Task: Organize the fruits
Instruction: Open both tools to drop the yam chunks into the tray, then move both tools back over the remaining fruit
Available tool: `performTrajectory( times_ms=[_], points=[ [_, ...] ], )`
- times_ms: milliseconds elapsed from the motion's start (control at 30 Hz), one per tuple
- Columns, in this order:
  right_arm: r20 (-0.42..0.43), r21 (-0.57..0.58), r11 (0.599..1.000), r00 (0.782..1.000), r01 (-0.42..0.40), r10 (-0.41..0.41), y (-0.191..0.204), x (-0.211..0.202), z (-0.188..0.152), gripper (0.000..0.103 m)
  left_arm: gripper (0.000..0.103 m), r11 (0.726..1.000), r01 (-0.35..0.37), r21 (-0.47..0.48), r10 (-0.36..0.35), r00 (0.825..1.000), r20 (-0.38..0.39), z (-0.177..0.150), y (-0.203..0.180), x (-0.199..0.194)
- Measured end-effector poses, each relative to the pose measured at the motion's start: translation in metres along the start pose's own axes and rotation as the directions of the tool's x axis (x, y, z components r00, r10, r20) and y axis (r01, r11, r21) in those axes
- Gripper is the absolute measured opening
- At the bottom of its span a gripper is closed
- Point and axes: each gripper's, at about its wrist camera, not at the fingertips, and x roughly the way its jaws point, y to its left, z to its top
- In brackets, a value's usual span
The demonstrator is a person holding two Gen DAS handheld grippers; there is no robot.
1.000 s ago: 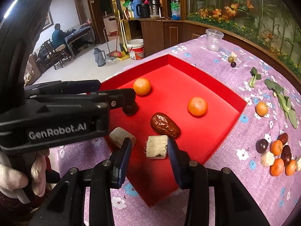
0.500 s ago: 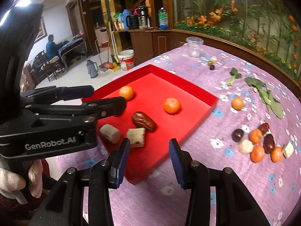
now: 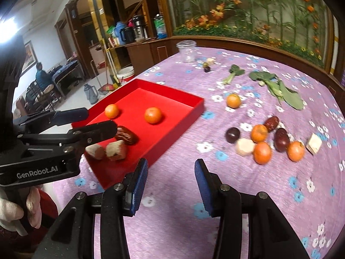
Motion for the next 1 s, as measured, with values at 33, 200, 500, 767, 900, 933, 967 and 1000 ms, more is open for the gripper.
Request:
performTrajectory(
  times_ms=[33,200,500,767,900,933,967,1000],
  points=[
    [0.002,0.009,1.000,1.000,0.002,-0.002,-0.005,-0.001,-0.001,0.049,0.072,1.000,0.001,0.004,-0.001,1.000,-0.002,0.000,-0.002,0.001],
    [0.012,0.053,0.998,1.000,0.020,-0.021,-0.032,-0.008,-0.006,0.049,0.072,1.000,0.012,0.028,-0.012,1.000,-0.018,0.004,-0.018,0.010],
    [0.003,0.161,0.980,0.993,0.115,-0.117,-0.100,-0.026,-0.017,0.049,0.072,0.994,0.078,0.073,-0.073,0.996,-0.059,0.013,-0.055,0.037],
    [-0.004,0.230,0.960,0.987,0.160,-0.163,-0.146,-0.032,-0.018,0.049,0.072,0.986,0.126,0.107,-0.118,0.990,-0.080,0.026,-0.084,0.064],
    [-0.012,0.262,0.951,0.986,0.161,-0.163,-0.161,-0.025,-0.014,0.049,0.072,0.979,0.164,0.123,-0.154,0.984,-0.088,0.037,-0.096,0.076],
    [-0.014,0.268,0.950,0.986,0.162,-0.165,-0.164,-0.024,-0.013,0.049,0.072,0.978,0.166,0.125,-0.156,0.984,-0.086,0.043,-0.098,0.081],
    [-0.015,0.275,0.947,0.986,0.164,-0.167,-0.167,-0.023,-0.011,0.049,0.072,0.979,0.163,0.126,-0.153,0.985,-0.085,0.046,-0.099,0.084],
    [-0.016,0.282,0.945,0.986,0.165,-0.167,-0.169,-0.021,-0.011,0.049,0.072,0.979,0.161,0.124,-0.151,0.985,-0.086,0.052,-0.101,0.089]
  ],
)
